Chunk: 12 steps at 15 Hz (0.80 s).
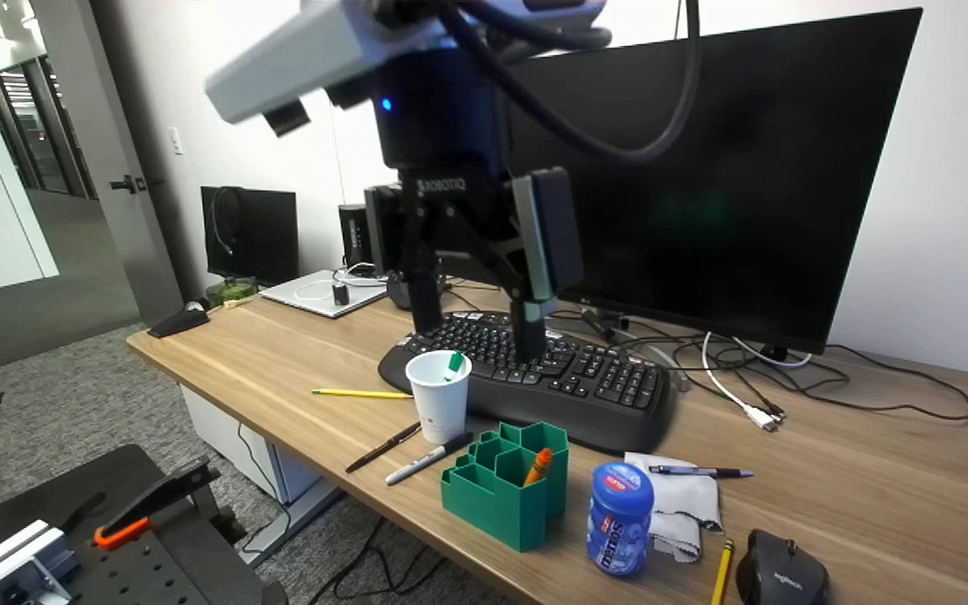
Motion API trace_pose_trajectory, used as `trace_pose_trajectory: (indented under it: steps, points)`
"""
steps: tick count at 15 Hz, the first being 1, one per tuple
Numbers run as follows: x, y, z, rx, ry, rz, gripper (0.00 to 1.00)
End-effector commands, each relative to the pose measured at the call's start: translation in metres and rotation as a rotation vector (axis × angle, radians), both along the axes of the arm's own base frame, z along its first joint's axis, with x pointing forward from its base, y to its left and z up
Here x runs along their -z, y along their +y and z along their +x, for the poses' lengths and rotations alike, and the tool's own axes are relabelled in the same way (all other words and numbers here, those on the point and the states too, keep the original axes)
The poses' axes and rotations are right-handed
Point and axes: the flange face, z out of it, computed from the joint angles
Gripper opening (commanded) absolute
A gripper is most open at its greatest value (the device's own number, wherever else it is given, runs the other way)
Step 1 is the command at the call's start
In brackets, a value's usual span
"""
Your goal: Pick up the orange crayon and put it on the table
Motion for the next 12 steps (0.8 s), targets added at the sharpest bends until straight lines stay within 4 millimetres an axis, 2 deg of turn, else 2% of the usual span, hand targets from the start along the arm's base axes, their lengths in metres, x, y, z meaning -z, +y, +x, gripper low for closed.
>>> trace_pose_trajectory:
  steps: [1, 3, 5, 9, 12]
  points:
    - [0.036, -0.009, 0.042, 0.065, -0.021, -0.008, 1.00]
    - [0.060, -0.009, 0.057, 0.104, -0.013, -0.012, 1.00]
    - [0.081, 0.001, 0.068, 0.130, 0.016, -0.001, 1.00]
    - [0.113, 0.020, 0.088, 0.177, 0.041, 0.009, 1.00]
    - [0.129, 0.026, 0.102, 0.211, 0.044, -0.003, 1.00]
